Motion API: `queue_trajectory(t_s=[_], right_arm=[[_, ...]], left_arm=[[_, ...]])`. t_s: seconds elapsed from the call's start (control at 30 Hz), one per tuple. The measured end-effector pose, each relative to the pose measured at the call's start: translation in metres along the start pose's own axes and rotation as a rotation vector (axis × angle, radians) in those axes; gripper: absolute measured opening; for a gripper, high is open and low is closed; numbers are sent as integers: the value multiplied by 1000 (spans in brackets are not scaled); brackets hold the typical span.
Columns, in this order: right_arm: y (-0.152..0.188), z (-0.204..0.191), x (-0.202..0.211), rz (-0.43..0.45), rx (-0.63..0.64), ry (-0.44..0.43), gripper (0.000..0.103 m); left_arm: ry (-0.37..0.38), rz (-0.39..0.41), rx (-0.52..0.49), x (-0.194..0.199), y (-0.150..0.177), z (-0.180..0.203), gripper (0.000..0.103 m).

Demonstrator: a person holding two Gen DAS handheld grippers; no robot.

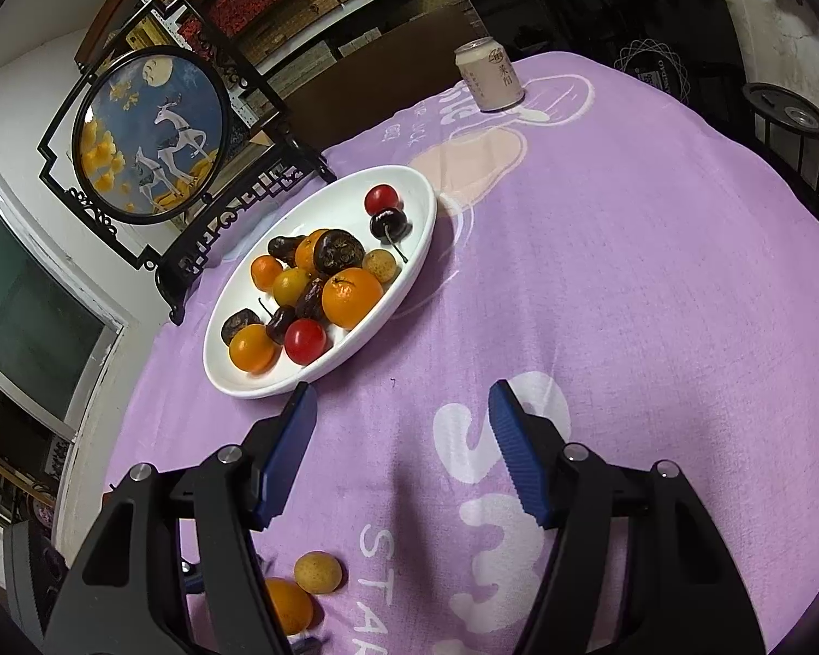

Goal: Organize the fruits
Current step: 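Move the left gripper to a small orange and close on it, then grasp a small yellow fruit with the right gripper while the left holds its orange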

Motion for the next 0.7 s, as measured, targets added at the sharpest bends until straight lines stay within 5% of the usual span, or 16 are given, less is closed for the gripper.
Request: queue_trajectory(t_s=[0.17, 0.5, 0.7], right_arm=[[4, -5, -2, -6, 26, 5, 66], [55, -34, 1, -44, 260, 20, 65], [95, -52, -6, -83, 451, 65, 48]], left_arm=[[21, -9, 34, -2, 1, -3, 38], [-232, -5, 329, 20, 27, -107, 38], [-273, -36, 426, 20, 42, -134, 38]])
Point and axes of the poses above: each gripper's, at about its wrist camera, not at the fingertips, and x roughly against the way its jaws point, z to its right, y to its underside, the point moved 7 cm from there along -x, roughly the way its jaws point, and after that the axes turned 11 degrees about -x, right-handed, at the moved point
